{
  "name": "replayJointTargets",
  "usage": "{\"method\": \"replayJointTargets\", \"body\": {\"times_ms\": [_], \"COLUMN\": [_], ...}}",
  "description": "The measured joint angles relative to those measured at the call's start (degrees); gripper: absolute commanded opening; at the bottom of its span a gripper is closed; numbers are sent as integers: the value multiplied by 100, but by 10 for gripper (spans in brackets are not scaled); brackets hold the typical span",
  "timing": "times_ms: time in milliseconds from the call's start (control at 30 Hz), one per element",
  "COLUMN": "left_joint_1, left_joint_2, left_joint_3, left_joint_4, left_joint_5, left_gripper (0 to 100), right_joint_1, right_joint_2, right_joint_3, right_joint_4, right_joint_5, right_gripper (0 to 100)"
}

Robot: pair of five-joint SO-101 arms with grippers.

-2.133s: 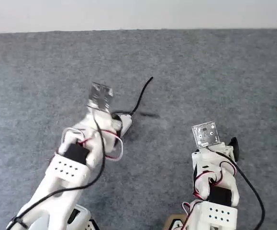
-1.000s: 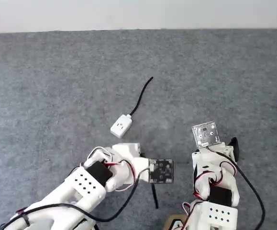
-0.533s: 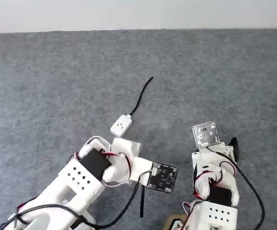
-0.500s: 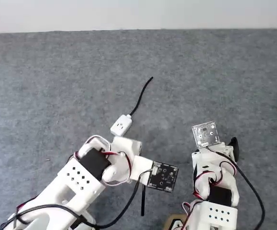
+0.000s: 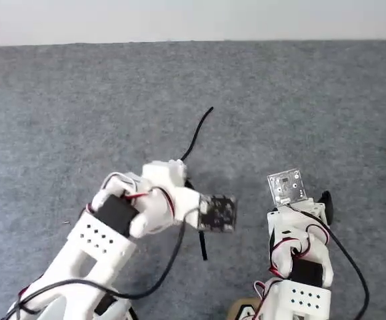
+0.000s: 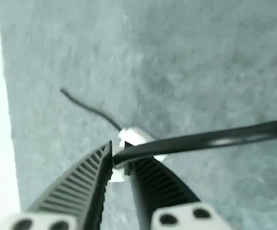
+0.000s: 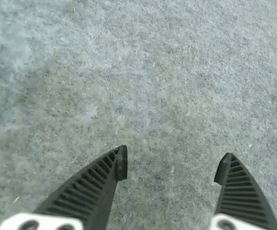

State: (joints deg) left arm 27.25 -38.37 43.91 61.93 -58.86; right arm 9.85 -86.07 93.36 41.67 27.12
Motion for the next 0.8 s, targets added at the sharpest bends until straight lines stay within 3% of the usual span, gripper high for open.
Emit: {"method": "replayJointTargets", "body": {"times_ms": [333, 800], "left_joint_1": [-202, -35], "left_joint_2": [1688, 1829], "left_joint_3": [-26, -26], "left_joint_4": [-440, -862], "left_joint_5": [0, 0], "left_gripper": [11, 11], "right_joint_1": [0, 0], "right_joint_2": [0, 0], "right_joint_3": [0, 0], "right_joint_4": [0, 0], "right_joint_5": [0, 0], "right_gripper": [314, 314]}}
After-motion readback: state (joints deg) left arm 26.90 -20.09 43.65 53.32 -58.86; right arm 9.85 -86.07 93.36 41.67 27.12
